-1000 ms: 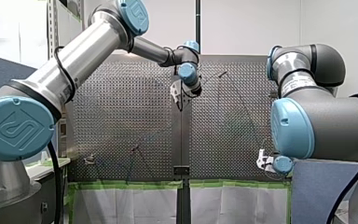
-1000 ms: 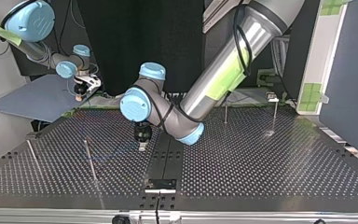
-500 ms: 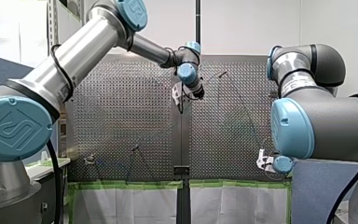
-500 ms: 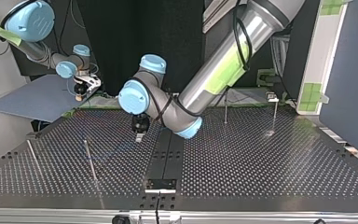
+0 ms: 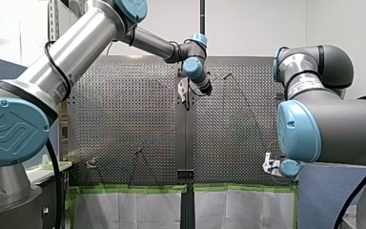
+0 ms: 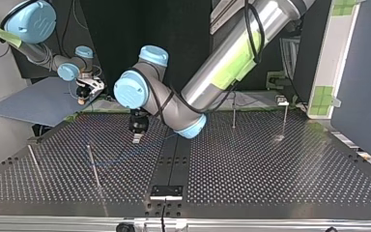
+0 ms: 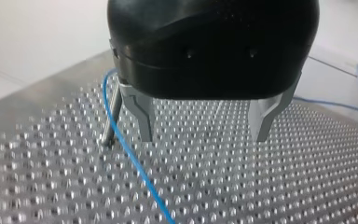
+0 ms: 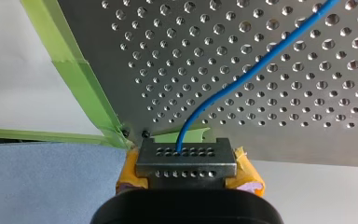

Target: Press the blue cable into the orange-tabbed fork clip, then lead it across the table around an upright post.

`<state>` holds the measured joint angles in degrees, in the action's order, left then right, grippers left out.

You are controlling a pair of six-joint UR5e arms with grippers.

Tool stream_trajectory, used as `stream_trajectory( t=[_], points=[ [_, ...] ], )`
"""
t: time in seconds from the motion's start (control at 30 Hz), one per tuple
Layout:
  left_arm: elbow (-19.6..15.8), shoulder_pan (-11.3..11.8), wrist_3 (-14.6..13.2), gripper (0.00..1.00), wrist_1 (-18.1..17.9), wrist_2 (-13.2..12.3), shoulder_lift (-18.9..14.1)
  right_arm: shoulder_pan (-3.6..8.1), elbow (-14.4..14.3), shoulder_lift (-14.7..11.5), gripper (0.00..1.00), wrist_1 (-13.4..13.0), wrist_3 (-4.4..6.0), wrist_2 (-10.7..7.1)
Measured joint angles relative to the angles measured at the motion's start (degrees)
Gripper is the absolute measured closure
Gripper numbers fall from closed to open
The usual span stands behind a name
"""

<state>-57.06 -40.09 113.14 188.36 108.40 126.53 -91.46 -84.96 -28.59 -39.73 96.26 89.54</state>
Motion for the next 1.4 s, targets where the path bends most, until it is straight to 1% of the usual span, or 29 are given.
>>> stream_trajectory(
  t=[0.13, 0.3, 0.5, 0.63, 0.83, 1.1, 1.27, 1.4],
  points=[
    [-1.30, -0.92, -1.22, 0.01, 0.01, -0.07, -1.80, -0.01, 0.00, 0.00, 1.00, 0.00, 0.00, 0.01],
    [-1.63, -1.63, -3.44, 0.01, -0.05, -0.65, -4.19, -0.01, 0.00, -0.01, 1.00, 0.00, 0.00, -0.04],
    [-0.49, -1.95, -6.32, 0.01, -0.18, -3.14, -7.06, -0.14, 0.01, -0.02, 1.00, 0.00, 0.02, -0.05],
    [1.07, -2.10, -8.05, 0.01, -0.41, -5.06, -7.86, -0.21, 0.15, -0.02, 1.00, 0.00, 0.02, -0.08],
    [2.62, -1.62, -8.05, 0.01, -0.44, -8.00, -7.79, -0.25, 0.25, -0.01, 1.00, 0.00, 0.00, -0.11],
    [3.18, -1.28, -8.14, 0.01, -0.24, -11.75, -7.08, -0.29, 0.26, -0.02, 1.00, 0.00, -0.07, -0.12],
    [3.74, -1.32, -8.42, 0.01, -0.09, -14.07, -5.66, -0.32, 0.26, 0.00, 1.00, 0.00, -0.14, -0.13],
    [4.54, -1.54, -9.50, 0.01, 0.11, -16.07, -4.09, -0.33, 0.30, 0.00, 1.00, 0.00, -0.17, -0.14]
  ],
)
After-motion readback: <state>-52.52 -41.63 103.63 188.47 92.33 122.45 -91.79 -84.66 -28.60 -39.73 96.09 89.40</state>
